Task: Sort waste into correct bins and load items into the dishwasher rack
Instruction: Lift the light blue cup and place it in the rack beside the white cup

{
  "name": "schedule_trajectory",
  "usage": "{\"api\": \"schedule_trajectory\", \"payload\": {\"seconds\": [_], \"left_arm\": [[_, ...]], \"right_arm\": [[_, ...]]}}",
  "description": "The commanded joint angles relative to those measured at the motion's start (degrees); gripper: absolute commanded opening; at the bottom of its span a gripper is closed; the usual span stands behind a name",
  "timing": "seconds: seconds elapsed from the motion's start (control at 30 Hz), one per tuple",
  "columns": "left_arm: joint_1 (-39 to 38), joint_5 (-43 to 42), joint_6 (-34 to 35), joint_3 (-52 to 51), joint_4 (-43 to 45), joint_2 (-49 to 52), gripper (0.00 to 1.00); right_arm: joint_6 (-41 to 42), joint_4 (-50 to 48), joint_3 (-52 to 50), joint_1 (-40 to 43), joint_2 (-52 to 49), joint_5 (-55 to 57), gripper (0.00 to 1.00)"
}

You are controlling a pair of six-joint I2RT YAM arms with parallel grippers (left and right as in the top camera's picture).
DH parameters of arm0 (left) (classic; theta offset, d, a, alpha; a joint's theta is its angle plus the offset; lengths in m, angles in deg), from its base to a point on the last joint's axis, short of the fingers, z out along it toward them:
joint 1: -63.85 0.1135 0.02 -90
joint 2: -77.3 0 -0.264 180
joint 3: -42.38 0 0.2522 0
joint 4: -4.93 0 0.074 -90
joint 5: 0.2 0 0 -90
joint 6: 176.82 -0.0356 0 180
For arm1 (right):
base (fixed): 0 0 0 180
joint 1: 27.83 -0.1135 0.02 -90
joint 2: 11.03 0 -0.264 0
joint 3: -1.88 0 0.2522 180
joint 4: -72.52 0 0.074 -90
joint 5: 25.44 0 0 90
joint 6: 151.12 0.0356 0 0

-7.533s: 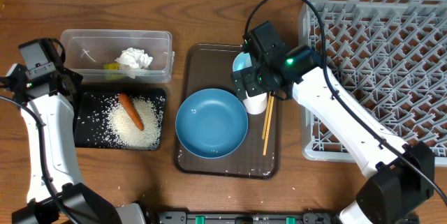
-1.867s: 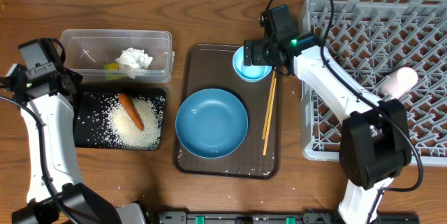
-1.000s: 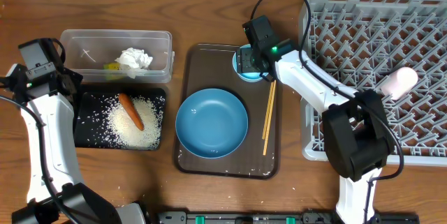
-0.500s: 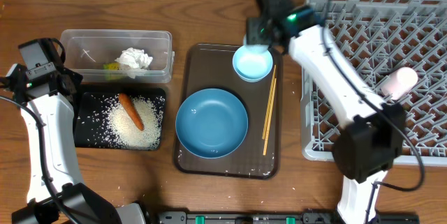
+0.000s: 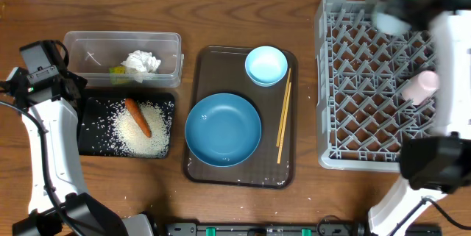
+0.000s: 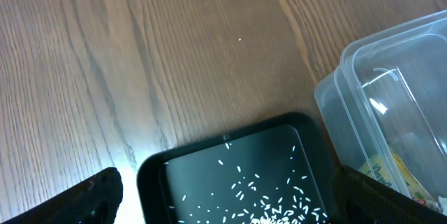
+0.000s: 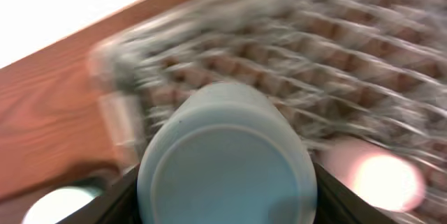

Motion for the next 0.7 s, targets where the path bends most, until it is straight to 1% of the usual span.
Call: {"api": "schedule_trajectory", "payload": {"seconds": [0.0, 0.13, 0.27, 0.57, 0.6, 0.63, 0.67], "left_arm": [[0.24, 1.07, 0.92, 0.00, -0.17, -0.11, 0.97], [0.24, 1.07, 0.92, 0.00, -0.17, -0.11, 0.97], [0.24, 1.07, 0.92, 0.00, -0.17, -0.11, 0.97], [0.24, 1.09, 0.92, 0.00, -0.17, -0.11, 0.97], [0.24, 1.09, 0.92, 0.00, -0.17, -0.11, 0.97], [0.24, 1.09, 0.92, 0.00, -0.17, -0.11, 0.97], [0.24, 1.07, 0.92, 0.00, -0.17, -0.11, 0.97]], "right_arm": [[-2.36, 1.18, 0.59, 7.67, 0.55, -1.09, 0.53], [-3.19, 2.10, -0.15, 15.26, 0.44, -2.14, 0.54], [-4.02, 1.77, -2.64, 19.69, 0.44, -1.68, 0.55], [-5.95, -1.99, -9.03, 24.59, 0.42, -1.27, 0.61], [-6.16, -2.32, -9.49, 24.68, 0.42, -1.29, 0.62], [-6.64, -2.60, -9.86, 24.68, 0.42, -1.27, 0.65], [-6.80, -2.82, -10.23, 24.68, 0.42, -1.22, 0.73]]}}
